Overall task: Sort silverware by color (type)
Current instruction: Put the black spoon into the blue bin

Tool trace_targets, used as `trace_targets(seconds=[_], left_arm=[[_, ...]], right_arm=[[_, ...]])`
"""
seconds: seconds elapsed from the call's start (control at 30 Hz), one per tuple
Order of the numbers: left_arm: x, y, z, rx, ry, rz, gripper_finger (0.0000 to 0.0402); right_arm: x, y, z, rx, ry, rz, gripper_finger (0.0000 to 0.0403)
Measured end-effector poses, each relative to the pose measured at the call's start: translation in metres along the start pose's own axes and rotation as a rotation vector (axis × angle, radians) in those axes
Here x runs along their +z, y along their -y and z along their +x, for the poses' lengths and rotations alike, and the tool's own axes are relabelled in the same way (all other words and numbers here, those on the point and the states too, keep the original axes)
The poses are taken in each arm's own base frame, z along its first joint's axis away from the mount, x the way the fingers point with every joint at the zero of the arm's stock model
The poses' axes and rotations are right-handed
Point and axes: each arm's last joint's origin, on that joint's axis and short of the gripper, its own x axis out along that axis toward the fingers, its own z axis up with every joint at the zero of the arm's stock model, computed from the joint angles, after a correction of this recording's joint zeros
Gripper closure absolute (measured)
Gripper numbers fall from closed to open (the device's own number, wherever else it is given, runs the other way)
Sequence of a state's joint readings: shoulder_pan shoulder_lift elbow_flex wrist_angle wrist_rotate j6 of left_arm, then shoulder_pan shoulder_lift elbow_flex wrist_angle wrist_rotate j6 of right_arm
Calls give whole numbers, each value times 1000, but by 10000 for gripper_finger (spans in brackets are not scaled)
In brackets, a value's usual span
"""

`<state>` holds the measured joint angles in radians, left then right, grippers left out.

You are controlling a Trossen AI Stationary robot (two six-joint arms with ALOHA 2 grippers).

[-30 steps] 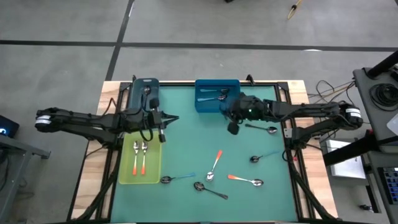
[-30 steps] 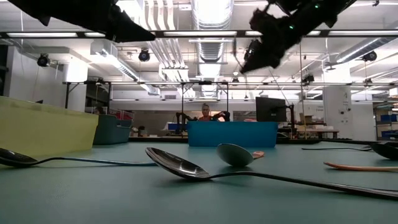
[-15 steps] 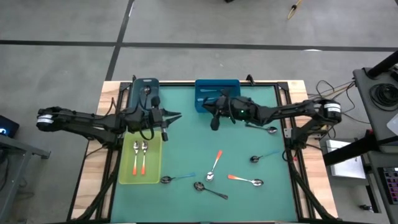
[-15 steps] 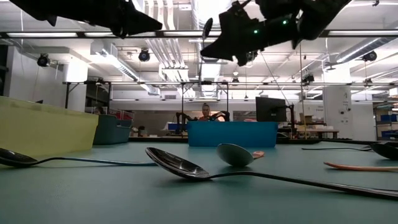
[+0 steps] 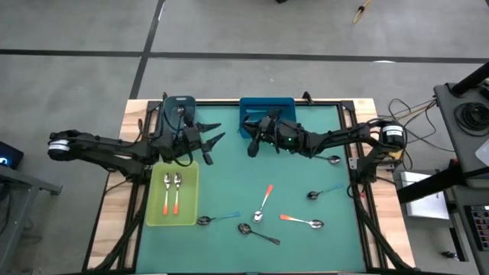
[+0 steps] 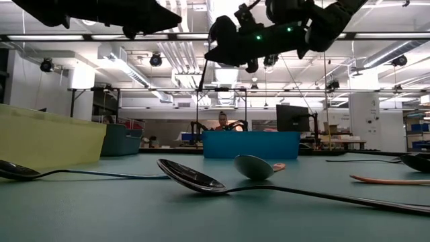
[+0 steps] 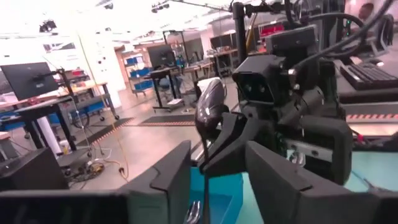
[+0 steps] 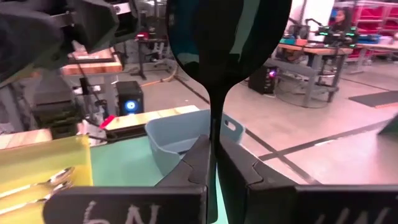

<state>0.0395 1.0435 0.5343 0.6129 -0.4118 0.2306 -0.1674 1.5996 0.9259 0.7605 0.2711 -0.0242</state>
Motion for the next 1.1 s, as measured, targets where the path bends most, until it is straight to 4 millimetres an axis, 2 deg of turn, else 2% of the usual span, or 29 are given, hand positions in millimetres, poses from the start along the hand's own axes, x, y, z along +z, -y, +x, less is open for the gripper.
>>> trace_targets(seconds=[0.23,0.63,0.8,0.97,1.1], left_arm=[[-8,-2,14,47,28,-5,223],[-18,1,38,67,15,2,221],[-18,3,47,122,-7,5,222],[-16,3,50,126,-1,-8,251],[-16,2,49,174,-10,-18,310]], right_arm=[[2,-9,15,-65,-19,-10,394],[7,-25,39,-54,-74,-83,394],[10,-26,41,-56,-82,-101,394],[11,-27,40,-79,-87,-120,394],[9,-26,40,-82,-95,-124,394]])
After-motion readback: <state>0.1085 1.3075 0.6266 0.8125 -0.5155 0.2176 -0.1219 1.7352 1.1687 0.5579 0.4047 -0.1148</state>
